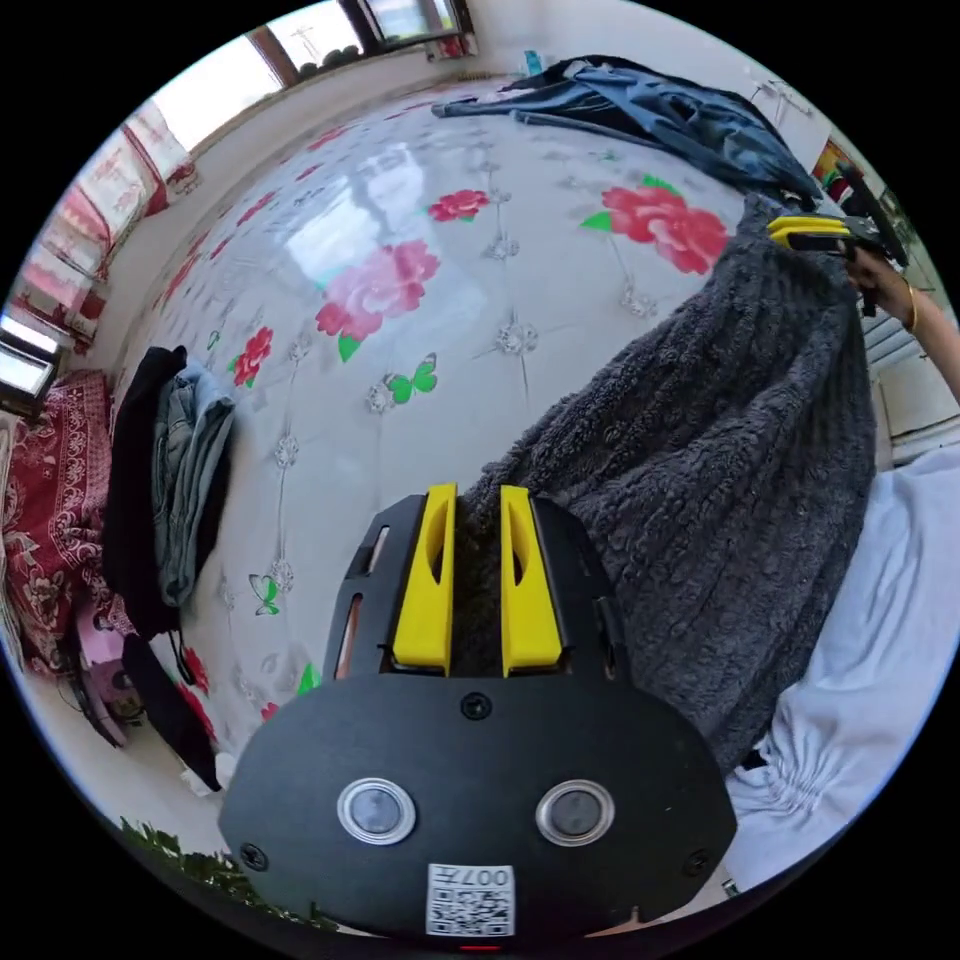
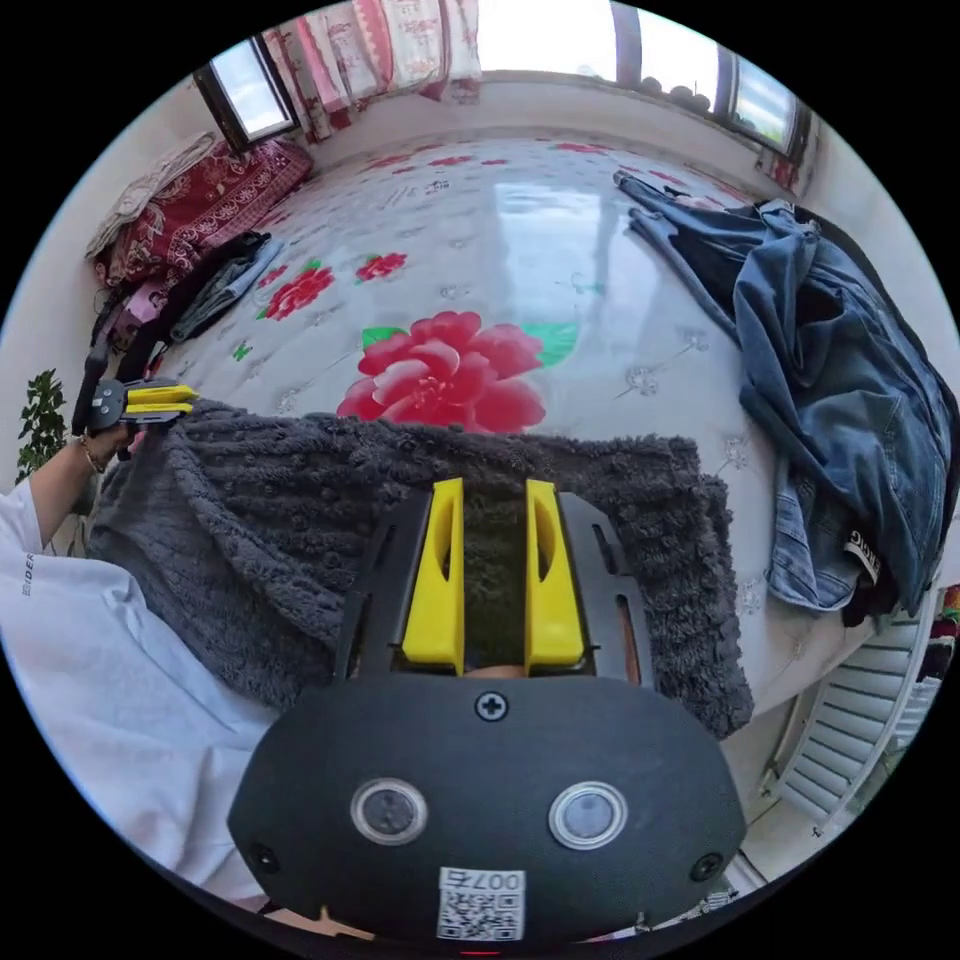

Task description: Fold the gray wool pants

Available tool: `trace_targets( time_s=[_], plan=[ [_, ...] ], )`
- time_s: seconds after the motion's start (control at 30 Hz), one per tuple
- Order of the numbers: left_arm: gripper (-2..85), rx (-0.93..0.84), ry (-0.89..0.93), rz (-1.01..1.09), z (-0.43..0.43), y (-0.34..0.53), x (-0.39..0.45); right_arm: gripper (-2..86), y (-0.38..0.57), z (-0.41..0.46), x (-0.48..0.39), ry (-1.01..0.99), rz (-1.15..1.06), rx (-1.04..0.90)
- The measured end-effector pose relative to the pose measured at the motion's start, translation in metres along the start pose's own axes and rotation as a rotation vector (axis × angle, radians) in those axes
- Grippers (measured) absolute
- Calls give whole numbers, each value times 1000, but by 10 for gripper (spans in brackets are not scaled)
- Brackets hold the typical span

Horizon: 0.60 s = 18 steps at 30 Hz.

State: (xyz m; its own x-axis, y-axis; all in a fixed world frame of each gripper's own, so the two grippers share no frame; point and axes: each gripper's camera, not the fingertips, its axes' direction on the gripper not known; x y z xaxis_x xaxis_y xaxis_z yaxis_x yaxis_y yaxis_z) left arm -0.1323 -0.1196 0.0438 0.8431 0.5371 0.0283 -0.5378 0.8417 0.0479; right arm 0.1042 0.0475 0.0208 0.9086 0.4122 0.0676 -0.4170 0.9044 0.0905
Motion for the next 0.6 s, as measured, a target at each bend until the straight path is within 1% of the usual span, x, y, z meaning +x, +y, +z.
trace_targets(
  time_s=[0.03,0.07,0.1,0.13,0.17,0.2,0.23,0.27,0.3,0.33,0.4,0.43,0.47,0.5,0.57,0.6],
  plan=[
    [48,-25,3,-79,7,-11,-5,82,2,2,3,-17,15,24],
    [46,-21,11,-119,8,-15,-8,82,4,-2,11,-53,72,88],
    [39,-40,23,-201,11,-22,-13,83,4,-6,22,-122,155,104],
    [35,-45,43,-252,10,-26,-15,83,5,-10,27,-160,194,118],
    [35,-28,47,-269,7,-25,-16,84,12,-23,35,-199,253,177],
    [36,33,48,-288,-4,-19,-16,84,28,-41,41,-188,298,266],
    [39,88,51,-305,-16,-7,-16,85,37,-51,44,-181,314,311],
    [43,109,57,-314,-22,-1,-16,87,58,-68,50,-152,344,382],
    [49,144,68,-330,-33,15,-16,91,79,-80,58,-88,386,409],
    [55,171,77,-348,-43,33,-15,94,89,-84,64,-45,418,403],
    [61,196,84,-384,-55,63,-14,102,122,-90,89,78,551,357],
    [64,195,90,-412,-61,82,-13,104,129,-89,98,92,597,342],
    [66,189,97,-427,-62,90,-12,107,140,-86,115,89,698,312],
    [70,172,110,-453,-65,107,-11,107,145,-81,128,35,758,298],
    [75,160,113,-485,-69,128,-6,97,143,-71,140,-71,777,281],
    [76,147,119,-502,-71,139,-3,85,136,-67,142,-93,770,252]
  ],
)
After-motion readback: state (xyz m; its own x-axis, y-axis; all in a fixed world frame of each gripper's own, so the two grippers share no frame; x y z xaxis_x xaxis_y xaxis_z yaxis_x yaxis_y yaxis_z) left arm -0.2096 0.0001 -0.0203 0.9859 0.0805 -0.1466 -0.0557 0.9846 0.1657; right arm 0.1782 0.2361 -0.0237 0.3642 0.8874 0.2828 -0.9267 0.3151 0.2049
